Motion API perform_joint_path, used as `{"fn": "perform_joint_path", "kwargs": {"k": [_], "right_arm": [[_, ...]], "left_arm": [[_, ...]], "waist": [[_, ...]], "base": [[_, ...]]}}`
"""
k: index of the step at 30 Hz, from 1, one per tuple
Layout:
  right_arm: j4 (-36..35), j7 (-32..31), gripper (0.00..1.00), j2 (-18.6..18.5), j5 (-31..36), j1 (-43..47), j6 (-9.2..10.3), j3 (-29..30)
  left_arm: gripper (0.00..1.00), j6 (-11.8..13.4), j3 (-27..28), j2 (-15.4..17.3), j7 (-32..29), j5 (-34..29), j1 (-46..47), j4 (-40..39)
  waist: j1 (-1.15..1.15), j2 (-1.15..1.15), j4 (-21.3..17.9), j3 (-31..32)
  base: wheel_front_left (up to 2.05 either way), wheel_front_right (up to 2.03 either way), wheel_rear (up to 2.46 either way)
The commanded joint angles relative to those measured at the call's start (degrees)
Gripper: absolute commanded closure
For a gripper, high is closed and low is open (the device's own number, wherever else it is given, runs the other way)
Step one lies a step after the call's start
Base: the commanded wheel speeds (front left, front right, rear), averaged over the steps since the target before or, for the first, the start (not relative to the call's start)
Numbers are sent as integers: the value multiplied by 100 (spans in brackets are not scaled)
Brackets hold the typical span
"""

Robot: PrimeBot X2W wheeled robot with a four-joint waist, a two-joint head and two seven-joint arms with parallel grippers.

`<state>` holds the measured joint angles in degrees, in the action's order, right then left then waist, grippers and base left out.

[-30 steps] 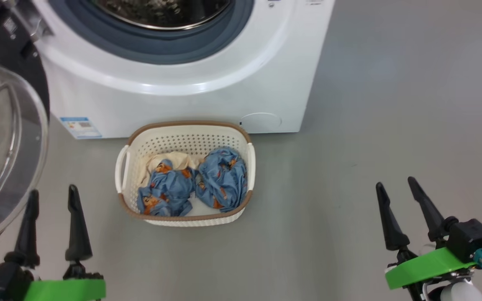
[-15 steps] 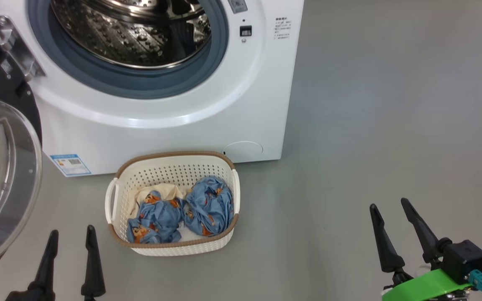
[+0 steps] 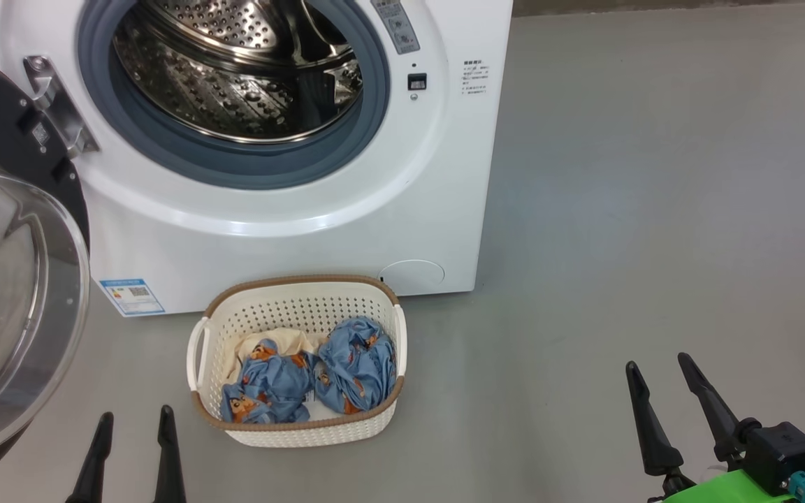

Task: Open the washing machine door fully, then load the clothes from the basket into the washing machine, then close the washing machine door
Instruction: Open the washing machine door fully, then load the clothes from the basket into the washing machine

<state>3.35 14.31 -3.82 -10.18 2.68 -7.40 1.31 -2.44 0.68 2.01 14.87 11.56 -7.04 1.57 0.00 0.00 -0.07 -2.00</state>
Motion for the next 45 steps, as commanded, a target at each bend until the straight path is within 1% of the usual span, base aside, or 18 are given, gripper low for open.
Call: {"fn": "perform_joint_path", "kwargs": {"k": [1,13,26,32,38,45], "right_arm": [[-180,69,0,-18,57,-26,-9,-118],[-237,69,0,-2,85,-20,-9,-97],[-221,69,0,1,68,-64,-9,-77],[-218,69,0,3,56,-63,-9,-60],[-220,69,0,8,45,-70,-9,-66],[-231,69,0,8,43,-109,-9,-43]], "left_arm": [[0,45,152,87,13,-43,71,-161],[0,42,84,87,13,-10,56,-189],[0,8,131,87,13,-46,136,-136],[0,9,183,87,13,-50,182,-113],[0,5,225,87,13,-23,248,-121],[0,86,270,87,13,-30,289,-192]], "waist": [[0,0,8,24],[0,0,75,-3],[0,0,112,-58],[0,0,123,-93],[0,0,149,-147],[0,0,171,-229]], "base": [[0,0,0],[0,0,0],[11,-9,-2],[107,-97,-11],[188,-178,-11],[165,-165,0]]}}
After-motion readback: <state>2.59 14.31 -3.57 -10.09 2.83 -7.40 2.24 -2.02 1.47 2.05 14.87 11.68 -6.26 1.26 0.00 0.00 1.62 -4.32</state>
